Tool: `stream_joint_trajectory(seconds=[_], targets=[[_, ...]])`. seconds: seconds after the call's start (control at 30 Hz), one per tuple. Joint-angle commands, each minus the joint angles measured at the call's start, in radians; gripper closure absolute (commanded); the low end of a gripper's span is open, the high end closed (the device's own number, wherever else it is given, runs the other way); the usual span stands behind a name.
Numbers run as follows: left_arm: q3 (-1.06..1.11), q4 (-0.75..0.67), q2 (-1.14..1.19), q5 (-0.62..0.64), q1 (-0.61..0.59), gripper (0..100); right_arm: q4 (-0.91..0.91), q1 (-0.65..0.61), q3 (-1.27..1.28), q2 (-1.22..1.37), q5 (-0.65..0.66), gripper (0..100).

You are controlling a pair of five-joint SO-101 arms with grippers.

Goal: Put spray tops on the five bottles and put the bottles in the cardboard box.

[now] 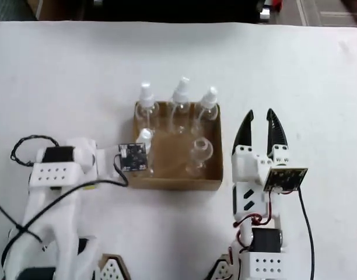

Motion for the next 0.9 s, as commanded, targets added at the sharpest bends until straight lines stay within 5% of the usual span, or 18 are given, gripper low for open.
stream_joint_trajectory(seconds=[0.0,0.6,0.87], targets=[[-0.003,-0.044,0.054,-0.011,0.013,84,0.005,-0.004,0.008,-0.007,0.012,87.5],[0.000,-0.221,0.263,-0.064,0.013,84,0.005,-0.004,0.008,-0.007,0.012,87.5],[0.002,-0.192,0.265,-0.069,0.012,97,0.005,-0.004,0.008,-0.007,0.012,87.5]])
